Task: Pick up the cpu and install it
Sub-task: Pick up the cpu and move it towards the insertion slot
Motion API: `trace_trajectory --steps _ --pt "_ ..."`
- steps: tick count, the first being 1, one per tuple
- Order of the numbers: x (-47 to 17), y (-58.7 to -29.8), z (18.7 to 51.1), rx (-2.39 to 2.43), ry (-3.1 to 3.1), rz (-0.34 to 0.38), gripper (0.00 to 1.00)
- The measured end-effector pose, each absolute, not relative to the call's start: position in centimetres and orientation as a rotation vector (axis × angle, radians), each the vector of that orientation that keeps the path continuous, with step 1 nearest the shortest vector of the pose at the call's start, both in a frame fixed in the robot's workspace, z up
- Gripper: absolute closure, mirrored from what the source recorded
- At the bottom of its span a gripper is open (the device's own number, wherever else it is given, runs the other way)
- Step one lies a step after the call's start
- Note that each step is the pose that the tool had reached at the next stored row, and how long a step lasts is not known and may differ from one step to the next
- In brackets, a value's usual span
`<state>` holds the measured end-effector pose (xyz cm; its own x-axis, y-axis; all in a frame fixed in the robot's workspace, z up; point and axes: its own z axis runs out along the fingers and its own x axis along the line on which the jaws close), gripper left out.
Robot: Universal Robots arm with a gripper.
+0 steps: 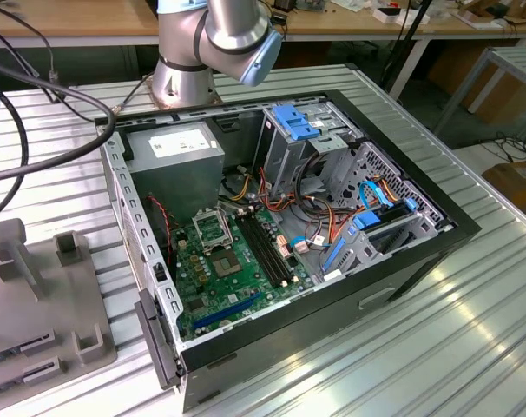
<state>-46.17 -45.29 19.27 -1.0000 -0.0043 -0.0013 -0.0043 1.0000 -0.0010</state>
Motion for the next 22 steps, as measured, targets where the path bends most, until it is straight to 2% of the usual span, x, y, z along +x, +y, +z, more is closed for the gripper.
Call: trace_trajectory --steps 18,20,21,22 --pt "-46.14 -45.29 19.04 -0.007 3.140 -0.002 0.38" --pt "-46.14 -45.29 19.04 -0.007 3.140 -0.002 0.40" --pt "-46.14 -45.29 19.03 -0.007 3.140 -0.002 0.47" --pt "-46.14 -45.29 19.04 -0.007 3.140 -0.002 0.47"
